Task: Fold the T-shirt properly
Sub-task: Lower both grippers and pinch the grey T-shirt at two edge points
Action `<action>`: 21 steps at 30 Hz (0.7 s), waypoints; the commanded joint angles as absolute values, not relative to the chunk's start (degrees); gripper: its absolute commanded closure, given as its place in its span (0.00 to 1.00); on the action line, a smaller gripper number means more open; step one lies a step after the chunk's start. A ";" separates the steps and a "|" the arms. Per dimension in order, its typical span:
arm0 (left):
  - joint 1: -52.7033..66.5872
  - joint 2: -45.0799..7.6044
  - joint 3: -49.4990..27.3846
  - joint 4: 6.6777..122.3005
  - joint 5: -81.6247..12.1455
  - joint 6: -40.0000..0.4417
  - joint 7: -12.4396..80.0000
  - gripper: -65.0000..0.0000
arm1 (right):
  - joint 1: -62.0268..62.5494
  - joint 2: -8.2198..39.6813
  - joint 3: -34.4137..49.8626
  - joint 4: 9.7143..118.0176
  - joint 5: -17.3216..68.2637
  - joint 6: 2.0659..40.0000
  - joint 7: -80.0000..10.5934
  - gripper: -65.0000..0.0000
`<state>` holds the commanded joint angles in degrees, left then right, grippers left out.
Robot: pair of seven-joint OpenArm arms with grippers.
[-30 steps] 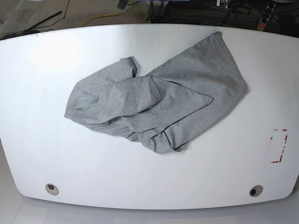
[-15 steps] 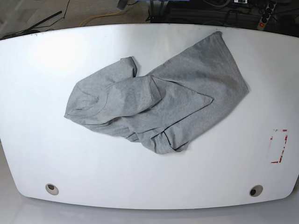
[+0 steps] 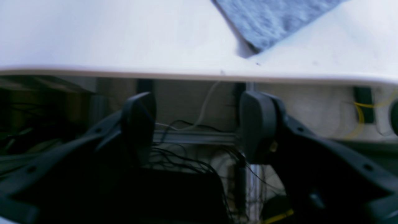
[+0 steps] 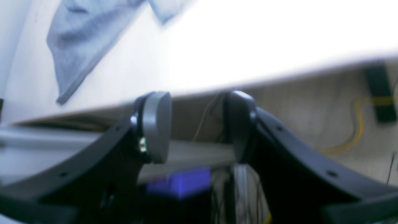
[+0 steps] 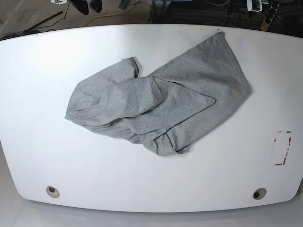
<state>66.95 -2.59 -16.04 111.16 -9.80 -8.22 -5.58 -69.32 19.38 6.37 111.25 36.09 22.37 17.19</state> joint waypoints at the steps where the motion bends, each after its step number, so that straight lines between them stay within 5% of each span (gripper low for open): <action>1: 66.86 -2.59 -16.04 110.99 -9.71 -8.22 -5.58 0.24 | -68.35 19.38 6.37 111.96 36.09 22.37 15.87 0.52; 7: 64.13 -2.59 -15.96 110.90 -9.54 -8.22 -5.58 0.22 | -59.21 16.75 6.37 116.53 37.05 22.37 2.95 0.28; 17: 58.51 -3.03 -15.96 110.81 -9.36 -8.22 -5.58 0.22 | -40.31 15.43 6.81 115.03 49.36 21.67 -19.65 0.28; 21: 57.36 -3.03 -15.87 110.81 -8.48 -8.22 -5.58 0.22 | -33.45 14.99 9.01 113.71 49.54 14.20 -25.01 0.29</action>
<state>57.36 -3.03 -15.87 110.81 -8.48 -8.22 -5.58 -33.45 14.99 9.01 113.71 49.54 14.20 -25.01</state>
